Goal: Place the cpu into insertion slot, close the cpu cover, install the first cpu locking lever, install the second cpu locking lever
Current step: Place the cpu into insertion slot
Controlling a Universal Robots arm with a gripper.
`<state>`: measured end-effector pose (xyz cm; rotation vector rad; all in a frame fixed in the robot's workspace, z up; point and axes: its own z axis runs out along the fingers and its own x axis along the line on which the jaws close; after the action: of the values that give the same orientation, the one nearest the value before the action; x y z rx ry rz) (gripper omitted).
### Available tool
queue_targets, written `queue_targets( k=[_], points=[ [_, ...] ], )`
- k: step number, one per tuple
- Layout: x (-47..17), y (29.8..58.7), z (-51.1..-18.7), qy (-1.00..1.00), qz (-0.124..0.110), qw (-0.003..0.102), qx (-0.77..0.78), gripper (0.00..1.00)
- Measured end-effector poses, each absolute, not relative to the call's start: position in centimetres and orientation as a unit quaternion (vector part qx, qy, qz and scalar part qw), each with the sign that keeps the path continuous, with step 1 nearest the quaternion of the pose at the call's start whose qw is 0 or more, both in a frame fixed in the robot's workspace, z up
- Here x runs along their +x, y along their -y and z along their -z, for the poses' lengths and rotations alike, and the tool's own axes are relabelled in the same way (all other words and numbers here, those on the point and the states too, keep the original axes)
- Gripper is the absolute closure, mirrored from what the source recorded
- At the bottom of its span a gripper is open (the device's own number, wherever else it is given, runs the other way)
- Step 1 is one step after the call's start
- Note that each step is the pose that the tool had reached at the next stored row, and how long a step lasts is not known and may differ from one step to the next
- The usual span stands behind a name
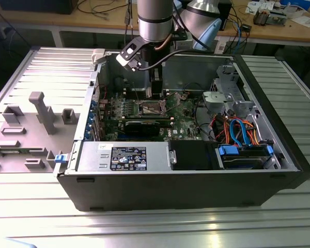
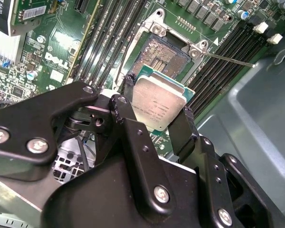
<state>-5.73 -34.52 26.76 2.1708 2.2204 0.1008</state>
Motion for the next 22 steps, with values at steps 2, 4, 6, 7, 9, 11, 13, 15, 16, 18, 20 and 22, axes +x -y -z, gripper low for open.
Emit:
queue_targets(
  k=[2, 4, 6, 7, 9, 11, 13, 15, 16, 18, 20, 22],
  points=[
    [-5.74, 34.51, -26.77, -0.715, -0.032, 0.017, 0.699, 0.45],
    [-5.74, 34.51, -26.73, -0.715, -0.032, 0.017, 0.699, 0.45],
    [-5.74, 34.51, -26.72, -0.715, -0.032, 0.017, 0.699, 0.45],
    [-5.73, 34.51, -26.69, -0.715, -0.033, 0.017, 0.699, 0.45],
    [-5.74, 34.51, -26.64, -0.715, -0.033, 0.017, 0.699, 0.45],
    [-5.74, 34.51, -26.56, -0.714, -0.032, 0.017, 0.699, 0.45],
    [-5.74, 34.51, -26.48, -0.714, -0.032, 0.017, 0.699, 0.45],
    [-5.74, 34.51, -26.35, -0.715, -0.032, 0.017, 0.699, 0.45],
    [-5.74, 34.51, -26.32, -0.714, -0.032, 0.017, 0.699, 0.45],
    [-5.74, 34.51, -26.23, -0.714, -0.032, 0.017, 0.699, 0.45],
    [-5.73, 34.51, -26.14, -0.715, -0.032, 0.017, 0.699, 0.45],
    [-5.74, 34.51, -26.07, -0.715, -0.032, 0.017, 0.699, 0.45]
  ],
)
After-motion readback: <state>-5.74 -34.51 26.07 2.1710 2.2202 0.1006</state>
